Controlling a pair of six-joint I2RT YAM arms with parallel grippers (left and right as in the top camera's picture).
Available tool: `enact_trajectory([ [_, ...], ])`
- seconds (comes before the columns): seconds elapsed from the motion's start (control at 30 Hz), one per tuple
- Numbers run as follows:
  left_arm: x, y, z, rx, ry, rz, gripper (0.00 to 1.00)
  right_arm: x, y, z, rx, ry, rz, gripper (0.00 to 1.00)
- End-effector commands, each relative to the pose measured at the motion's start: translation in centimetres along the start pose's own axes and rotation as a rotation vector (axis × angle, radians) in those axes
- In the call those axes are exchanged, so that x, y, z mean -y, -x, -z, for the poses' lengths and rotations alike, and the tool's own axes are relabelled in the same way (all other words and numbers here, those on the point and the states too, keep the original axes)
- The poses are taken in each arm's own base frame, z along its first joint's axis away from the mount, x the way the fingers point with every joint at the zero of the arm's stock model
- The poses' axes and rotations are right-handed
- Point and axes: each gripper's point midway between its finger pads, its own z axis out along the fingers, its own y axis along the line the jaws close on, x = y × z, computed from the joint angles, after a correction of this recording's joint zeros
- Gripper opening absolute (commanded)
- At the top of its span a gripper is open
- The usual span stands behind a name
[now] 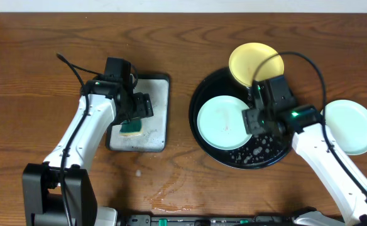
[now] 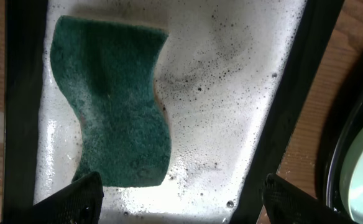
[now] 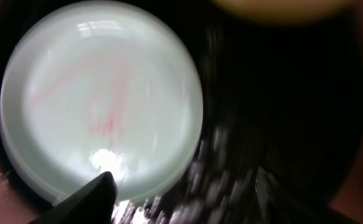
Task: Clean dirty plates on tray and stack at the side
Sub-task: 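Grip the next pale green plate rim with the right gripper and tilt it up, then grasp the green sponge in the soapy tray with the left gripper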
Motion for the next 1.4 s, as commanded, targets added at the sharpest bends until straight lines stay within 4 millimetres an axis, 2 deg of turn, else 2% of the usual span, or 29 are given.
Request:
enact_trajectory([
  [0.0, 0.1, 0.1, 0.4, 0.01, -0.005, -0.003, 0.82, -0.3, -4.9, -0.4, -0.211, 0.015, -0.509, 0.68],
  [0.1, 0.1, 0.1, 0.4, 0.01, -0.005, -0.003, 0.82, -0.9, -8.0, -1.7, -0.314, 0.025, -0.563, 0.63],
  [0.17, 0.1, 0.1, 0.4, 0.01, -0.005, -0.003, 0.82, -1.1, -8.9, -2.8, -0.327, 0.025, -0.609, 0.6],
  [0.33, 0.1, 0.1, 0.5, 0.011, -0.007, -0.002, 0.82, -1.2, -9.2, -5.9, -0.267, 0.041, -0.686, 0.45],
  [0.4, 0.3, 0.5, 0.5, 0.025, -0.015, -0.004, 0.82, -1.2, -9.0, -6.5, -0.246, 0.05, -0.703, 0.43],
  [0.53, 1.4, -0.2, 0.5, -0.007, -0.079, -0.004, 0.82, -1.3, -8.5, -7.4, -0.217, 0.065, -0.734, 0.41],
  [0.57, 1.7, -0.3, 0.5, -0.015, -0.098, -0.004, 0.83, -1.3, -8.6, -7.7, -0.22, 0.058, -0.733, 0.31],
  [0.7, 1.7, -0.4, 0.5, -0.019, -0.098, -0.005, 0.82, -0.3, -9.4, -8.3, -0.231, -0.007, -0.72, 0.04],
  [0.73, 1.7, -0.4, 0.5, -0.02, -0.098, -0.004, 0.82, 0.3, -9.5, -8.3, -0.227, -0.031, -0.701, 0.01],
  [0.83, 1.6, -0.7, 0.5, -0.032, -0.094, -0.002, 0.83, 2.0, -9.0, -7.9, -0.196, -0.09, -0.639, 0.01],
  [1.0, 1.5, -1.1, 0.5, -0.044, -0.089, -0.003, 0.82, 5.2, -5.6, -6.9, -0.105, -0.144, -0.32, 0.01],
  [1.13, 1.6, -1.2, 0.4, -0.045, -0.087, -0.008, 0.82, 5.6, -4.3, -6.7, -0.08, -0.133, -0.117, 0.01],
  [1.27, 1.6, -1.4, 0.2, -0.051, -0.085, -0.01, 0.82, 5.6, -4.4, -6.7, -0.087, -0.131, -0.091, 0.01],
  [1.37, 1.3, -1.5, 0.1, -0.052, -0.069, -0.01, 0.82, 5.6, -4.8, -6.5, -0.1, -0.126, -0.157, 0.2],
])
